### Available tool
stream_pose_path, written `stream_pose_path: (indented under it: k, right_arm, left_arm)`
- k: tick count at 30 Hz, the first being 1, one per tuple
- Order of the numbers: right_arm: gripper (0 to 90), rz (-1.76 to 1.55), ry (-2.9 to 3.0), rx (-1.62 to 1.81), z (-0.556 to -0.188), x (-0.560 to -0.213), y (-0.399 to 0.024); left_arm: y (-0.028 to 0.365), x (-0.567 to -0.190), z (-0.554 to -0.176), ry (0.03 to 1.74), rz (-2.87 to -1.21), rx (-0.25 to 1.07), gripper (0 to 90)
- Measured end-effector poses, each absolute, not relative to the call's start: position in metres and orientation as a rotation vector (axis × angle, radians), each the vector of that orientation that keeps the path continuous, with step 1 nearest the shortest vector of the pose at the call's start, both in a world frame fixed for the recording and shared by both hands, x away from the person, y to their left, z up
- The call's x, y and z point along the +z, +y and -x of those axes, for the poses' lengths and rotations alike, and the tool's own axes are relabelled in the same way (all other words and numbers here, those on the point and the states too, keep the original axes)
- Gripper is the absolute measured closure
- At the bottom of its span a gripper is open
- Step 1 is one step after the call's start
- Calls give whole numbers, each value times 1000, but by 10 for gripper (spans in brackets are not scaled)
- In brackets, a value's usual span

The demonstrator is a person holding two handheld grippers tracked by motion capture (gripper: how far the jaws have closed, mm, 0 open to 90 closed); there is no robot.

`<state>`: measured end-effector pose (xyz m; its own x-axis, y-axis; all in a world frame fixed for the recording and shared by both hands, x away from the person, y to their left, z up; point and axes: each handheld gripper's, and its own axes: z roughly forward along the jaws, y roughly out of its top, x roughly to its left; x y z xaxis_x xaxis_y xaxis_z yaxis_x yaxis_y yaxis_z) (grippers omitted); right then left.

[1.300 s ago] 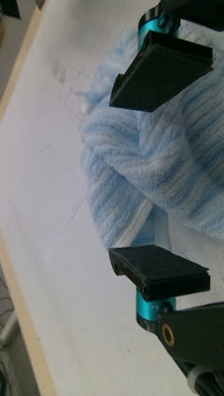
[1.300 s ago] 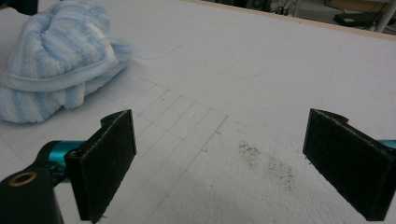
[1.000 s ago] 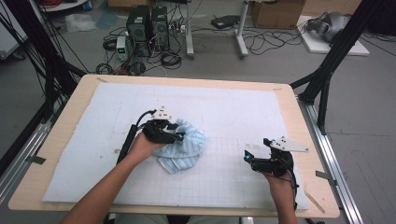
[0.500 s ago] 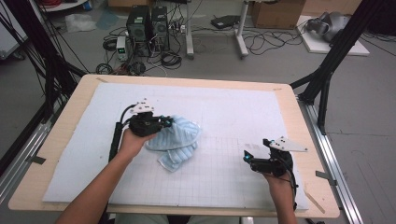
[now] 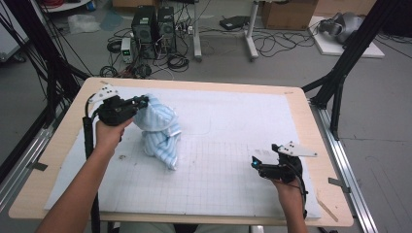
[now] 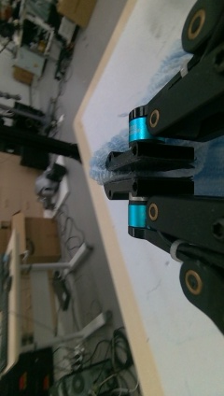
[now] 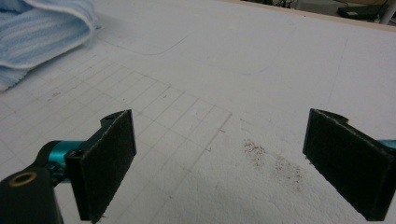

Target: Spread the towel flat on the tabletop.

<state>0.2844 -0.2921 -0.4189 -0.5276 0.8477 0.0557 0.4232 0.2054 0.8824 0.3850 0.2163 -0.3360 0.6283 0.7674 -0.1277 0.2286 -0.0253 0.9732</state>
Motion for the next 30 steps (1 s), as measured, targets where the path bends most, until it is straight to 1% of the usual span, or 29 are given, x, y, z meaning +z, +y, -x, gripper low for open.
stream_pose_path:
  k: [2,5,10,11,15,18,23,30]
  right_arm:
    - [86,-1173,2046,1267,-285,-419,-292]
    - [86,-1180,2051,1266,-285,-419,-291]
    - [86,-1175,2055,1267,-285,-420,-290]
    - [86,-1177,2054,1268,-285,-420,-289]
    - [86,-1185,2061,1271,-287,-420,-285]
    - [86,-1209,2061,1299,-291,-420,-277]
    - [86,-1194,2118,1310,-305,-422,-244]
    - [86,-1105,2244,1333,-329,-424,-169]
  left_arm:
    - [219,-330,-384,844,-1582,524,849]
    - [214,-334,-377,823,-1617,499,849]
    - [210,-349,-360,795,-1674,462,848]
    - [211,-357,-350,786,-1703,455,848]
    - [217,-368,-337,790,-1731,422,848]
    - [230,-381,-323,820,-1736,400,848]
    - [245,-390,-312,842,-1725,393,847]
    - [257,-397,-305,851,-1705,400,847]
